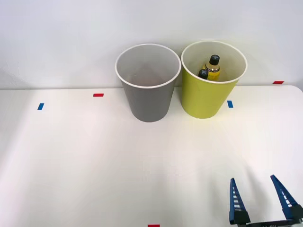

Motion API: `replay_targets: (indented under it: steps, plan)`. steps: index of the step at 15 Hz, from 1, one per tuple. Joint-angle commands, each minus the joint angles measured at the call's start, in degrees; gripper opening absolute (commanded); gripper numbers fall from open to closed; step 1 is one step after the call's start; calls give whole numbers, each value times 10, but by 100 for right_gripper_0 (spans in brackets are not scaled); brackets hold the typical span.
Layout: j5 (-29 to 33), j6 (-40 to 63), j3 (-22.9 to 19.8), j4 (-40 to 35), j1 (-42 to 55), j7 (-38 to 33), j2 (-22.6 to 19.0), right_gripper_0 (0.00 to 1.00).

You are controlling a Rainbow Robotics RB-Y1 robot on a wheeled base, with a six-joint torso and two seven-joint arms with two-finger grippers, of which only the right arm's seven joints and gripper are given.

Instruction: Put cans in the gray bin, plastic bottles in the light green bin

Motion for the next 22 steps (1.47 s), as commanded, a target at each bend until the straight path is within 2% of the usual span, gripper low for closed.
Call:
replay_targets:
  steps: [1,3,6,8,14,22]
  plan:
    - [0,-23,12,7,34,80,-12,100]
    - [-17,-22,34,8,56,113,-24,100]
    - [-91,-18,82,8,73,161,-52,100]
    - [-119,-13,99,8,78,190,-66,100]
    - [-110,23,90,8,73,193,-70,100]
    - [-102,23,91,8,74,195,-70,100]
